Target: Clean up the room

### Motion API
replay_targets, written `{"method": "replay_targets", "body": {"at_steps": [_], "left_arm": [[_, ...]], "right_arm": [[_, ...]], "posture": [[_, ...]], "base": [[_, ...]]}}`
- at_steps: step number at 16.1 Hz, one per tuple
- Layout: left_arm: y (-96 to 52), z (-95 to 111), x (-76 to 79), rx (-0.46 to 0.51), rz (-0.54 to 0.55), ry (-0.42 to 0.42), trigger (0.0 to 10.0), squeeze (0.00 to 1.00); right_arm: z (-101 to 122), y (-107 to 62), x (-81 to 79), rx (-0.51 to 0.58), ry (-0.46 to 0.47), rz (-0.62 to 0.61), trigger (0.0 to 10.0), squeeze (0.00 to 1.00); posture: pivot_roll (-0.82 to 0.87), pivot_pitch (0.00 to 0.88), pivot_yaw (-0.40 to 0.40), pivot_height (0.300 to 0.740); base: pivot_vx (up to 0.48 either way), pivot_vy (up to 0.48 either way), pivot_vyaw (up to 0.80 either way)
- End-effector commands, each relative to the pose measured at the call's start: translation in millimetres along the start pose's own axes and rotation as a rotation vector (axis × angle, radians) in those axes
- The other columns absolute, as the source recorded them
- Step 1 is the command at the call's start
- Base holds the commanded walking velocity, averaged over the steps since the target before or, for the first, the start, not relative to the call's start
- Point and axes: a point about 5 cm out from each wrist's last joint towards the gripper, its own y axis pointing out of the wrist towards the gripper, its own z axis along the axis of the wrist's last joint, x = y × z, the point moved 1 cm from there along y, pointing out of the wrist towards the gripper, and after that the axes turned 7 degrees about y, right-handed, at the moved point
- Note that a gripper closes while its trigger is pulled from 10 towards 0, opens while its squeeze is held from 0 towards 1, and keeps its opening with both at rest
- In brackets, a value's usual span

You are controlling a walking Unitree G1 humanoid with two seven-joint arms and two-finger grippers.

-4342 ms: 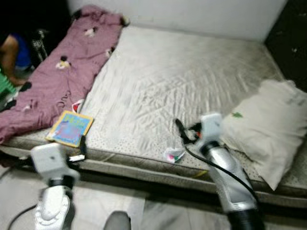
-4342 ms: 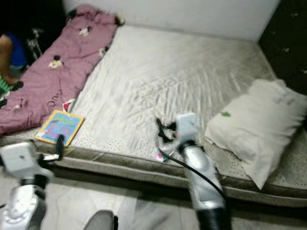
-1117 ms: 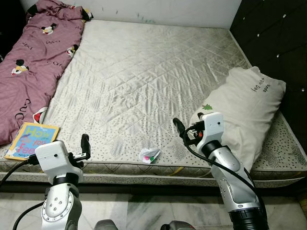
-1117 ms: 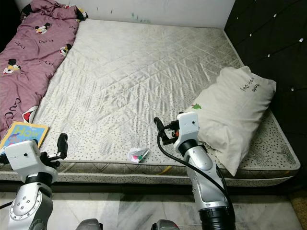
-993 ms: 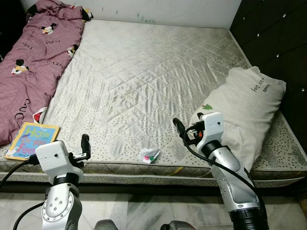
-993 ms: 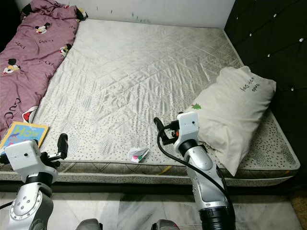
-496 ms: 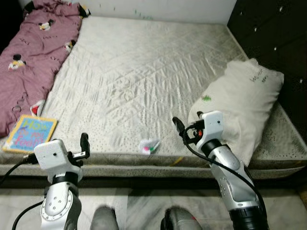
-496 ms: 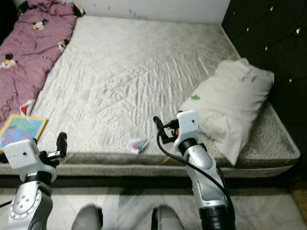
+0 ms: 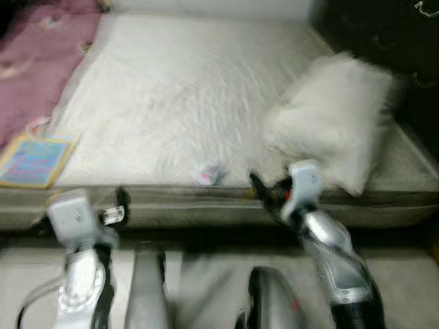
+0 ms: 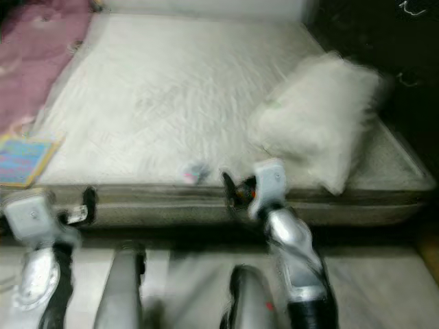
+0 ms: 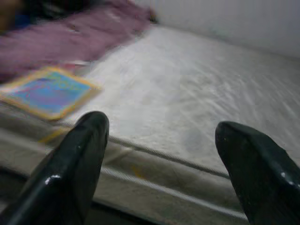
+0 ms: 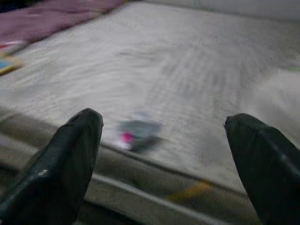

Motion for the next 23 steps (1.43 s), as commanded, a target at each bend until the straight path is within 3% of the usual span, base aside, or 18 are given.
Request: {"method": "replay_targets", "body": {"at_steps": [1, 12, 16, 23], "left_arm": [[-2.6, -10.1, -2.2, -0.056, 0.009, 0.011, 10.0, 0.0], [-6.2, -8.7, -0.6, -0.05, -0.014, -0.012, 10.0, 0.0], [-5.5, -8.2, 0.6, -0.047, -0.025, -0.013, 10.0, 0.0], [-2.7, -7.2, 1.3, -0.042, -0.028, -0.015, 10.0, 0.0]], "right_arm": [[-7.4, -2.5, -2.6, -0.027, 0.023, 0.008, 10.0, 0.0], [-10.2, -4.2, -7.1, -0.048, 0.026, 0.054, 10.0, 0.0], [-10.1, -3.5, -12.0, -0.048, -0.017, 0.091, 10.0, 0.0], [-9.5, -0.5, -9.4, -0.046, 0.009, 0.076, 10.0, 0.0]], "posture": [[0.11, 0.133, -0.057, 0.592], [0.11, 0.142, -0.063, 0.562], [0.12, 0.138, -0.064, 0.562], [0.11, 0.146, -0.063, 0.562]], "base": [[0.0, 0.0, 0.0], [0.0, 0.0, 0.0], [0.295, 0.0, 0.35], [0.333, 0.0, 0.27]]}}
